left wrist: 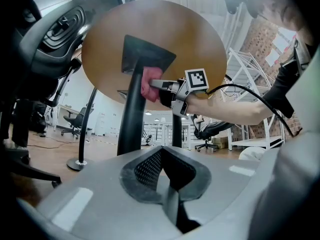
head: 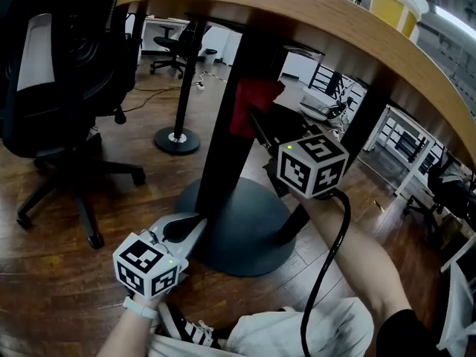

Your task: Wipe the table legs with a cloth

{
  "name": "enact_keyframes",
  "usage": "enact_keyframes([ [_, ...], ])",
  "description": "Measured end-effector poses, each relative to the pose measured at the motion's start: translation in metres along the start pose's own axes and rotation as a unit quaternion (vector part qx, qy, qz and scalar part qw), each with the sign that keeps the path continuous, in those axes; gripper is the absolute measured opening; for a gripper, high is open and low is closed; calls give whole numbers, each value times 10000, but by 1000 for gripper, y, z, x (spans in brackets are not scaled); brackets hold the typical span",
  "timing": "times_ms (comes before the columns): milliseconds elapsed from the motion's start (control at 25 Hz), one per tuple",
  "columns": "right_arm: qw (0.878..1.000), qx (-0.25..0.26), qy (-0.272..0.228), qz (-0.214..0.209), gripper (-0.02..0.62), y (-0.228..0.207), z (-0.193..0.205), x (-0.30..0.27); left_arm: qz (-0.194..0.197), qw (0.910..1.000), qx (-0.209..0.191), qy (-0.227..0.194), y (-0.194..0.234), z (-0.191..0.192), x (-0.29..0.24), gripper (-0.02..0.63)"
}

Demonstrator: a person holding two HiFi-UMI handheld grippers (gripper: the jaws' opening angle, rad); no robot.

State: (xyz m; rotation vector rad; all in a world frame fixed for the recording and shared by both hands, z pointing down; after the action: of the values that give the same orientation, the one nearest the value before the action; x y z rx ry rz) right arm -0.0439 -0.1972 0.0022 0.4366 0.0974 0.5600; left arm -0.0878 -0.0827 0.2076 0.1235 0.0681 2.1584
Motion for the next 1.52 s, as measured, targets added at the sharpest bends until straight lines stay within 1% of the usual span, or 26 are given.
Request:
enact_keyframes([
  [400, 9988, -421, 219, -104, 46, 27, 71, 5, -36, 10000, 71, -48, 6, -3, 3, -8],
  [800, 9940, -817, 687, -218, 48, 64, 163, 10, -111, 9999, 125, 24, 15, -1, 4, -8],
  [1080, 9883, -1068, 1069, -199, 48, 85, 233, 12, -345, 9991, 219, 72, 35, -2, 10, -8],
  [1280, 9802, -1317, 1478, -85, 48, 95, 289, 16, -426, 9987, 262, 115, 45, 0, 11, -8],
  [1520, 9658, -1576, 2059, 5, 48, 114, 354, 16, -463, 9982, 35, 370, 49, 12, 8, -8],
])
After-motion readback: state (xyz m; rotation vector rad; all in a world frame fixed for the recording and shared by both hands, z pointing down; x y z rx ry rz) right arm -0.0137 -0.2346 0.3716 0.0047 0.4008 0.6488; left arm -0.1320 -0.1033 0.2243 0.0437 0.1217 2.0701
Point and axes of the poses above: the fingertips, and each gripper's own axes: x backward along the fingers, y to its left, z out of its underside, the point moved 1 cm from there along x, backward along the fingers, and after that the axes turned 8 degrees about -z, right-handed, at the moved point
